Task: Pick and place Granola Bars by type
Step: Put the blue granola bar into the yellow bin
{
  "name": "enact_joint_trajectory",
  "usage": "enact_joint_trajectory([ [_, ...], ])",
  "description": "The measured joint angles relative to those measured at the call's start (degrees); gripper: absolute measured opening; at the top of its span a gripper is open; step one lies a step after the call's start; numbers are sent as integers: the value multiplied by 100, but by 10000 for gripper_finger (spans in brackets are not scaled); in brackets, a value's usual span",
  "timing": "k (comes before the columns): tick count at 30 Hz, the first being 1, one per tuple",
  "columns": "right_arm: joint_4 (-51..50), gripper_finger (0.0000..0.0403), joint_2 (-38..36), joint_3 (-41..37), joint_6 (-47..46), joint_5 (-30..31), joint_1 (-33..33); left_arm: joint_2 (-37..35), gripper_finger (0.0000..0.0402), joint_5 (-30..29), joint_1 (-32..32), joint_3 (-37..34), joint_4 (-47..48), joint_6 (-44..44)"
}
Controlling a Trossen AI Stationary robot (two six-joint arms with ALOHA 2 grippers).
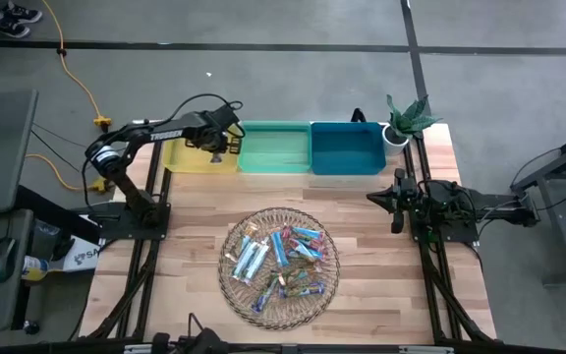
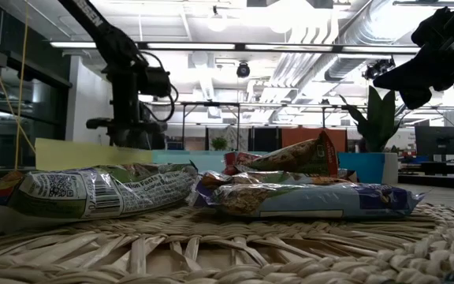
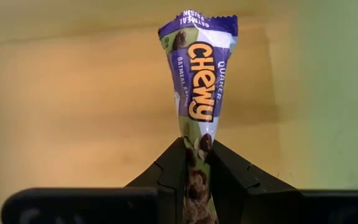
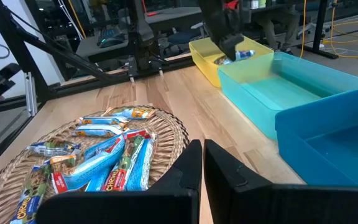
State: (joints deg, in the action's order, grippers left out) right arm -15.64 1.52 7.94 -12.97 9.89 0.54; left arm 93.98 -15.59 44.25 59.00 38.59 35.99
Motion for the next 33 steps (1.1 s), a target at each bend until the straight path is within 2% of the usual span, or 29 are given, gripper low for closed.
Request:
enact_joint_trajectory([
  [8, 0, 0, 0, 1, 0, 2, 2, 170, 64, 323, 0, 2, -363, -293],
  [18, 0, 0, 1, 0, 0, 1, 0, 170, 173, 630, 0, 2, -525, -318],
  [22, 0, 0, 0, 1, 0, 2, 2, 170, 202, 790, 0, 137, -473, -430],
  [33, 0, 0, 0, 1, 0, 2, 2, -152, 214, 741, -2, 1040, 314, -882],
])
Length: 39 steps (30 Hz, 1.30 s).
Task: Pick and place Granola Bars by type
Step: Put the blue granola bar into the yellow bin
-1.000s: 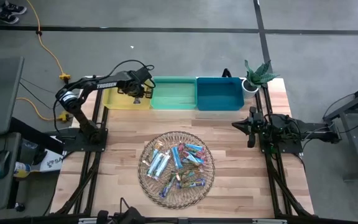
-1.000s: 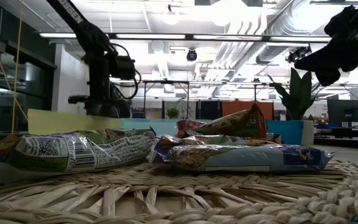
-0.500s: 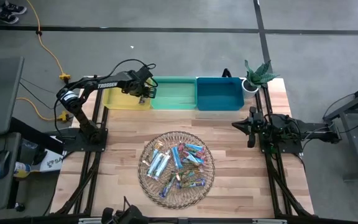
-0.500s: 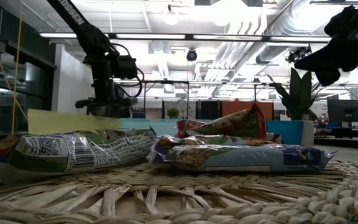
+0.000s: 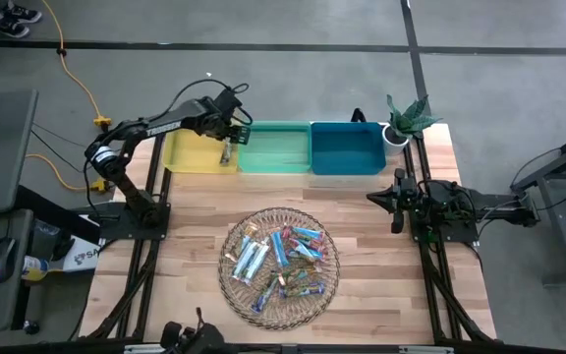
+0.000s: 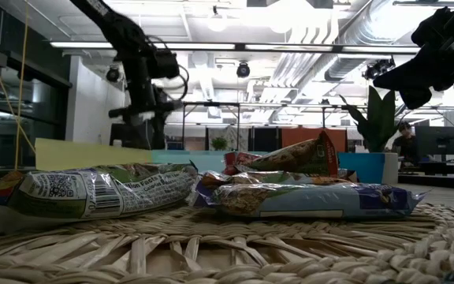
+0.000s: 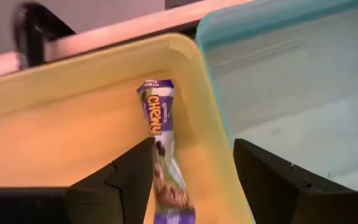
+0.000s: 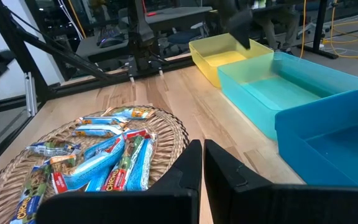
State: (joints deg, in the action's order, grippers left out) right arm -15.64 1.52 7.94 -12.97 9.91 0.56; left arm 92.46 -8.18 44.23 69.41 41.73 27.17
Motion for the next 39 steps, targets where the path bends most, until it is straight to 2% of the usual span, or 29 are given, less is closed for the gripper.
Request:
enact_joint_trajectory([
  [3, 0, 0, 0, 0, 0, 0, 0, -314, 214, 474, -43, 94, 108, -90],
  [9, 0, 0, 0, 0, 0, -1, -1, -1185, 214, 2390, -215, 96, 138, -576],
  [12, 0, 0, 0, 0, 0, -2, -2, -1776, 214, 3254, -547, 98, 135, -901],
  [15, 0, 0, 2, -2, 0, 0, -2, -2312, 214, 3628, -1072, 98, 170, -1074],
  [18, 0, 0, 1, 0, 0, -1, 0, -2832, 214, 3652, -1713, 98, 171, -915],
  [24, 0, 0, 1, -1, 0, 0, -2, -3497, 214, 2869, -3243, 98, 6, -22],
  [28, 0, 0, 0, 0, 0, 0, -2, -3572, 214, 1726, -4511, 98, -157, 724],
  [33, 0, 0, 1, -1, 0, 0, 0, -3184, 214, 159, -6009, 92, -170, 1497],
  [39, 0, 0, 2, 0, 0, 0, -2, -2501, 214, -1239, -7052, 92, -130, 3079],
])
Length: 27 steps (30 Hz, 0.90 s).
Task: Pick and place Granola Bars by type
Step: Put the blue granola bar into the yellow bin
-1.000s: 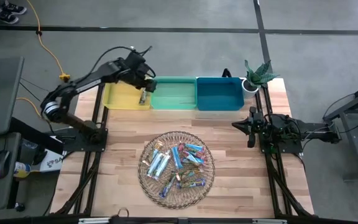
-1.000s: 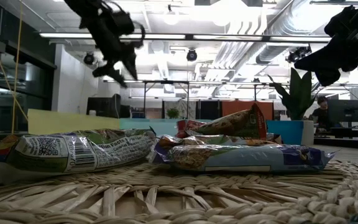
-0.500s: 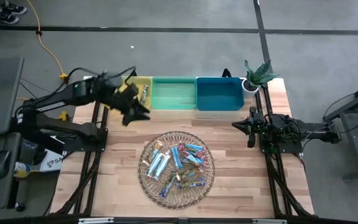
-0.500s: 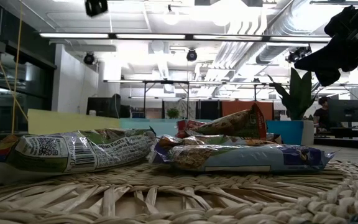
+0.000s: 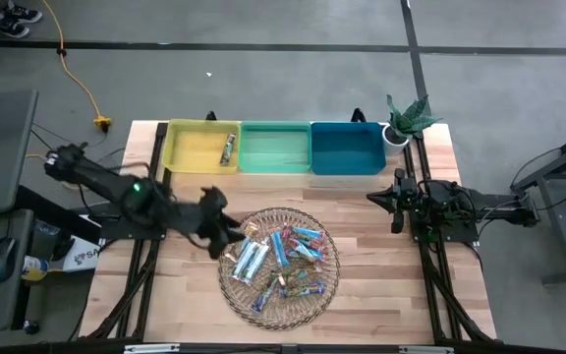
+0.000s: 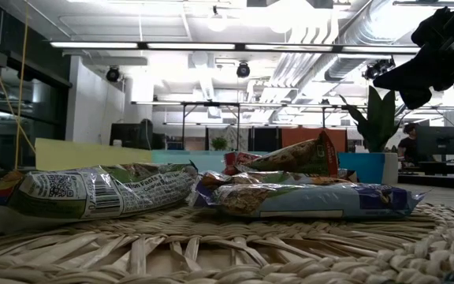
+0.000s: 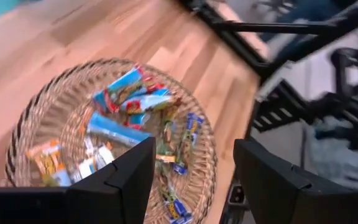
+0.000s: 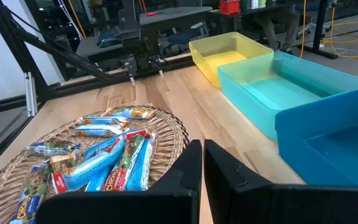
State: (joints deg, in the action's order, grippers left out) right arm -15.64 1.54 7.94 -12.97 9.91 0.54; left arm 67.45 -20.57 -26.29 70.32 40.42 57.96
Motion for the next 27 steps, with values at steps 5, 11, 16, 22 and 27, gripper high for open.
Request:
enact_joint_trajectory([
  [5, 0, 0, 0, -1, 0, 0, 2, 781, 214, -219, -273, 0, -35, 1147],
  [11, 0, 0, -2, 0, 0, -2, 0, 1676, 214, 633, -159, -3, -476, 1728],
  [16, 0, 0, 0, 0, 0, 0, 0, 2133, 213, 1046, -144, 174, -732, 1755],
  [22, 0, 0, 0, 0, 0, 0, 0, 2767, 213, 1058, -142, 1051, 204, 1741],
  [27, 0, 0, 0, -1, 0, 0, 1, 3510, 213, 1067, -144, 1921, 1398, 1754],
])
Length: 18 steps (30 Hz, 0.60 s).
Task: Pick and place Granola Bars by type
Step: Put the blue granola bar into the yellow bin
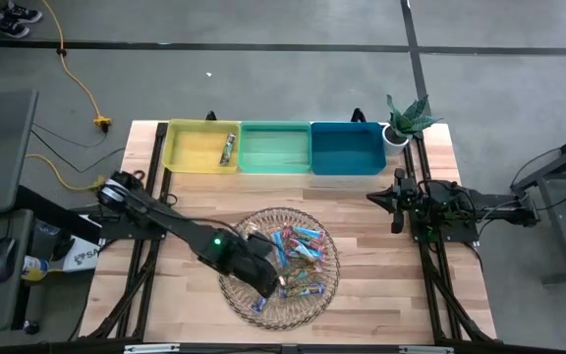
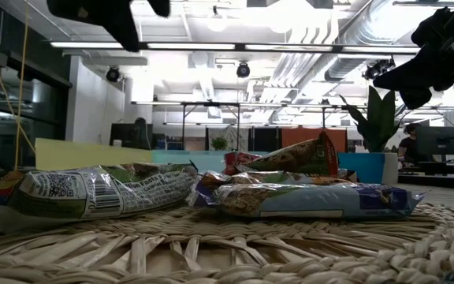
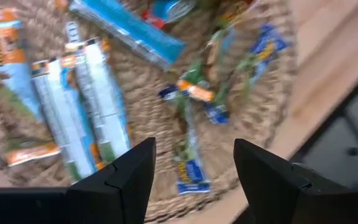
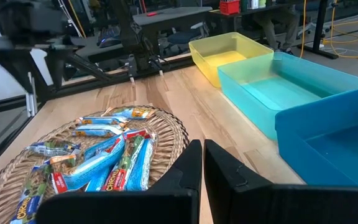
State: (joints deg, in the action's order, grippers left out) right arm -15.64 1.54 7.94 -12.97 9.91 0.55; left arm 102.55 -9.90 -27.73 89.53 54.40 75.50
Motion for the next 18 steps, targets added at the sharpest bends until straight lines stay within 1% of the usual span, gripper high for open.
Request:
enact_joint_trajectory([
  [4, 26, 0, 14, 1, 0, 0, 1, 592, 213, 42, 0, 586, 475, -28],
  [8, 25, 0, 72, 1, 0, -1, -1, 984, 213, 70, -2, 899, 473, -72],
  [12, -1, 0, 99, 1, 0, -1, -1, 1232, 213, 141, -4, 938, 511, -6],
  [18, -1, 0, 140, 1, 0, -2, 1, 1572, 214, 428, -4, 936, 465, 156],
])
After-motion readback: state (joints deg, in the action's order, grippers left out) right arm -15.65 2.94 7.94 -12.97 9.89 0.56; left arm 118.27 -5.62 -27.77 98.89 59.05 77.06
